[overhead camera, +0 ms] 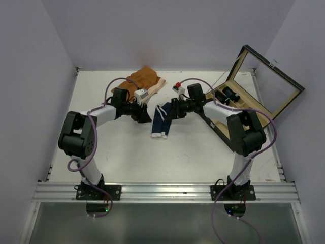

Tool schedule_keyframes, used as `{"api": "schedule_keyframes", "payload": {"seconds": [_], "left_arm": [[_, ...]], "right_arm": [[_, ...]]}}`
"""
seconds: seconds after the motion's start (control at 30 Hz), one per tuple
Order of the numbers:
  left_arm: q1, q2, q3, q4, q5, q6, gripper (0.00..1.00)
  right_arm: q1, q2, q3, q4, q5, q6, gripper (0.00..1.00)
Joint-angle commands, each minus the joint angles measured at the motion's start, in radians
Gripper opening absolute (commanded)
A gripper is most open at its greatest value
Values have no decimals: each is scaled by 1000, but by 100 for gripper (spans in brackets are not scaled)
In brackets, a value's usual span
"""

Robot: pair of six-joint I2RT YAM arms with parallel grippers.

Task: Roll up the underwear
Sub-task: Fold the underwear

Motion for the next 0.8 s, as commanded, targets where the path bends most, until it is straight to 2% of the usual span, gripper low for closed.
{"api": "schedule_keyframes", "payload": {"seconds": [0.0,0.07,0.2,0.27,0.33,0.4,0.6,0.77], "left_arm": [[-17,-32,49,12,-118,23,52],[-47,-62,56,13,-156,32,52],[-140,-110,38,9,-320,103,53],[-180,-113,35,4,-348,68,53],[-180,-111,23,4,-349,42,53],[-180,-111,0,5,-339,31,53],[-182,-116,-86,-8,-300,32,51],[-182,-186,-172,-60,-251,51,49]], "right_arm": [[2,60,71,-67,165,-36,24],[3,85,99,-90,217,-52,21],[2,82,99,-104,321,-64,16],[2,94,111,-91,300,-76,21],[3,125,128,-64,237,-71,34],[9,158,140,-56,193,-68,37],[43,223,131,-59,128,-79,34],[100,182,19,-24,97,-98,32]]}}
